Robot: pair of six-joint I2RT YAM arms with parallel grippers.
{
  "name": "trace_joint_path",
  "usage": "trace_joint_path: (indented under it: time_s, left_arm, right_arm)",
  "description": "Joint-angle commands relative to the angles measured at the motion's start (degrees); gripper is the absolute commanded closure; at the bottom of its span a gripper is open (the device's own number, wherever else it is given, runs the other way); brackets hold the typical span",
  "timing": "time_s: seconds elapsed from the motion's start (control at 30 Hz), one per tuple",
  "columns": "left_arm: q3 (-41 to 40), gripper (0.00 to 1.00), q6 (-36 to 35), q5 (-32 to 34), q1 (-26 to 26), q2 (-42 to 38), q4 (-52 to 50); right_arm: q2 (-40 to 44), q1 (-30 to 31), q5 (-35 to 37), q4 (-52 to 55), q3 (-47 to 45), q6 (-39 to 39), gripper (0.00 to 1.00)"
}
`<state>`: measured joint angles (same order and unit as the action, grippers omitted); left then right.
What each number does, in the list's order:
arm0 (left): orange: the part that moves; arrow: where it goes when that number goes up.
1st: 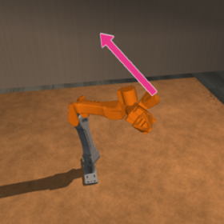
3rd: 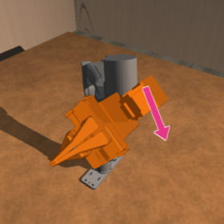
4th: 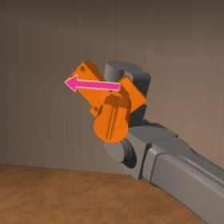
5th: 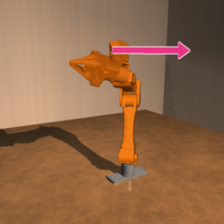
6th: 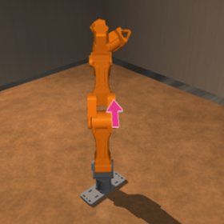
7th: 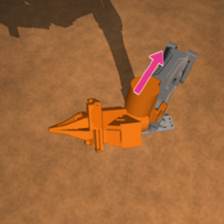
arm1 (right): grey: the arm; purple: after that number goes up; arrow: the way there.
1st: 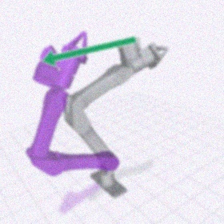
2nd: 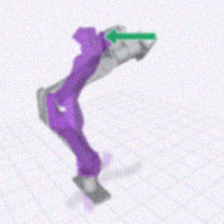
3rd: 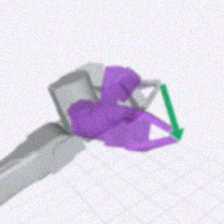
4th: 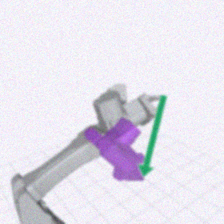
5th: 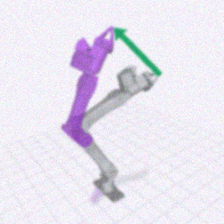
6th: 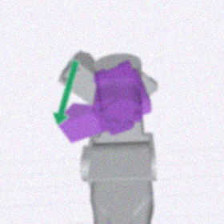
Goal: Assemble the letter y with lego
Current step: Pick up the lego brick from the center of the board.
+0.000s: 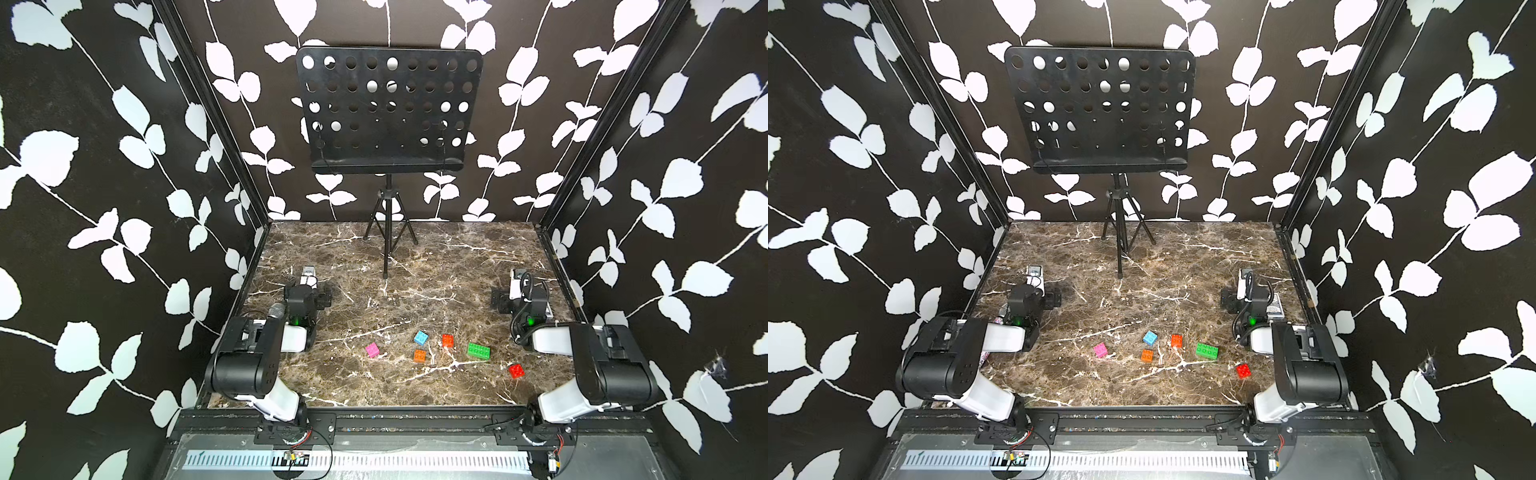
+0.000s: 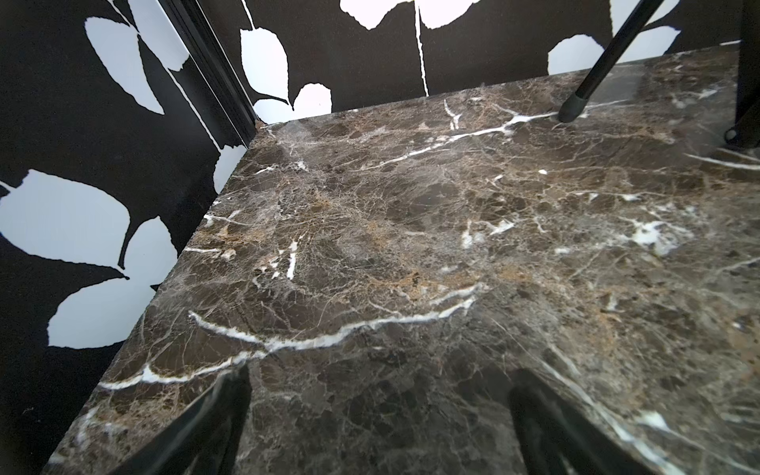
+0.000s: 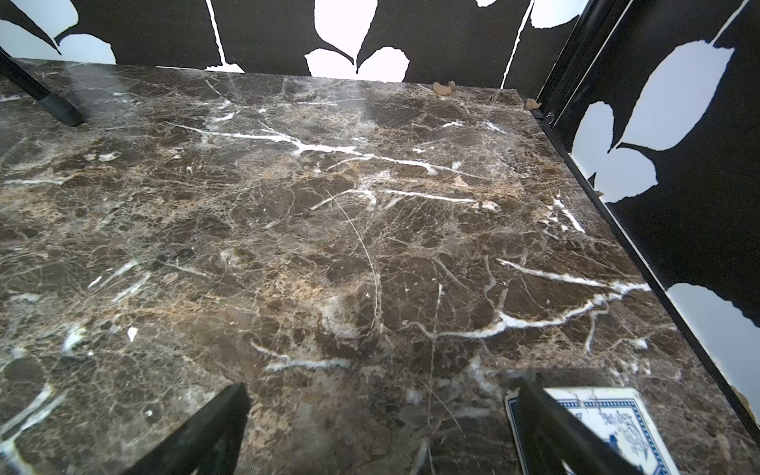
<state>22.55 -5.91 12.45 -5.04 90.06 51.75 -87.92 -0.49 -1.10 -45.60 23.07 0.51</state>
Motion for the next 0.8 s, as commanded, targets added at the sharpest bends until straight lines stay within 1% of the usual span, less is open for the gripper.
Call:
trace_joint_path:
  time_s: [0.0,0.17,0.23,0.67,0.77]
  left_arm:
    - [0.1,0.01,0.3,-0.5,0.3,-1.1,0.0]
    - [0.1,0.01,0.2,-0.5,0.3,-0.9,0.4]
    - [-0.3,0.01,-0.2,-0.7,0.3,-0.1,2.7]
    - [-0.2,0.01,-0.1,-0.7,0.3,-0.3,2.4]
    - [-0.3,0.01,-0.1,-0.7,0.3,-0.4,2.4]
  right_arm:
    - [0.5,0.2,-0.4,-1.9,0.4,0.7,0.01]
    - [0.5,0.2,-0.5,-1.8,0.4,0.7,0.01]
    - [0.5,0.2,-0.4,-1.8,0.4,0.7,0.01]
    - [0.6,0.2,-0.5,-1.8,0.6,0.7,0.01]
    - [1.9,0.2,-0.2,1.2,1.9,0.5,0.01]
